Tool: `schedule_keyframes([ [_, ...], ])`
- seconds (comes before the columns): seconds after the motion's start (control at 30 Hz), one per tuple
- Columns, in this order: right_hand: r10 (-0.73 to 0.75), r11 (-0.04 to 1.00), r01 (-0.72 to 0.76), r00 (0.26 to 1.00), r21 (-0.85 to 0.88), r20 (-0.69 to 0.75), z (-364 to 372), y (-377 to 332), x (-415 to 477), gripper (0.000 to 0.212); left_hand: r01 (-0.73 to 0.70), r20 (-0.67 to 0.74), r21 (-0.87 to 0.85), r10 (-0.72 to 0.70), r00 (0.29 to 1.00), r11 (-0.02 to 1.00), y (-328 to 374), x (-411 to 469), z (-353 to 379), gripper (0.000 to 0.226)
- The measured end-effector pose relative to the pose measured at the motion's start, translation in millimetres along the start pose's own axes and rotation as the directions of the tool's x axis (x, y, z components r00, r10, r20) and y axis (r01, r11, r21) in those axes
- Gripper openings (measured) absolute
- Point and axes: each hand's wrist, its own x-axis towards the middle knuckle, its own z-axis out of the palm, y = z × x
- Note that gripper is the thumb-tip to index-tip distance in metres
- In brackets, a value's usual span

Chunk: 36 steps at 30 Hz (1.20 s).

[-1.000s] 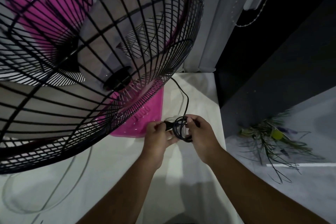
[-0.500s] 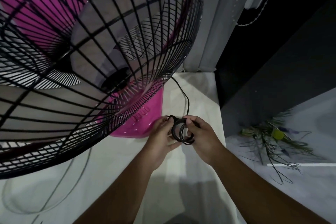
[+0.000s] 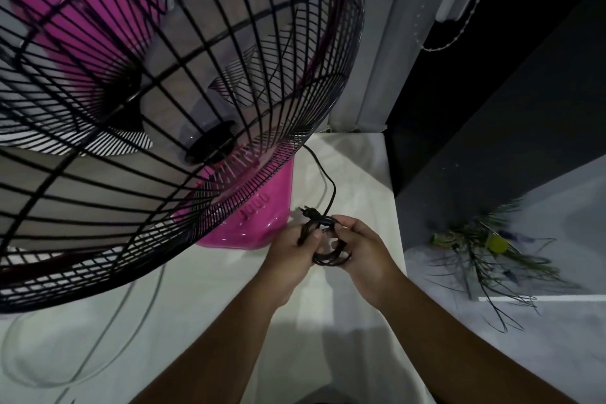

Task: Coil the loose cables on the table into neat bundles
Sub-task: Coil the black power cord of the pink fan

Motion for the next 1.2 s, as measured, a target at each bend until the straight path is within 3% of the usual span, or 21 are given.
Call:
schedule_keyframes([
  [0.27, 0.116, 0.981, -0.119, 0.993, 0.152, 0.028, 8.1, -5.9, -5.1, 0.043, -0.08, -0.088, 0.187, 0.098, 0.991, 0.979, -4.8, -2.1, 3.8, 0.021],
  [0.43, 0.165, 0.973, -0.174, 0.984, 0.151, 0.065, 11.0, -7.9, -5.4, 0.026, -0.092, -0.116, 0.25, 0.124, 0.985, 0.964, -5.5, -1.2, 1.9, 0.017],
  [0.63, 0.207, 0.977, -0.209, 0.977, 0.037, 0.042, 13.1, -13.5, -7.4, 0.019, -0.084, -0.18, 0.208, 0.122, 0.976, 0.975, -9.0, -4.4, 2.7, 0.015],
  [0.83, 0.309, 0.945, -0.313, 0.95, 0.098, 0.051, 13.7, -16.0, -5.6, 0.04, -0.067, -0.173, 0.22, 0.107, 0.979, 0.973, -5.4, -6.0, 4.4, 0.012],
  [1.03, 0.307, 0.952, -0.307, 0.952, 0.011, -0.019, 14.8, -13.3, -10.5, 0.018, -0.062, -0.2, 0.157, 0.093, 0.975, 0.986, -0.7, -5.0, 2.4, 0.011],
  [1.2, 0.301, 0.951, -0.3, 0.954, 0.07, 0.003, 17.3, -20.2, -14.4, 0.018, -0.034, -0.22, 0.028, 0.04, 0.975, 0.999, -0.2, -2.1, 4.0, 0.014],
])
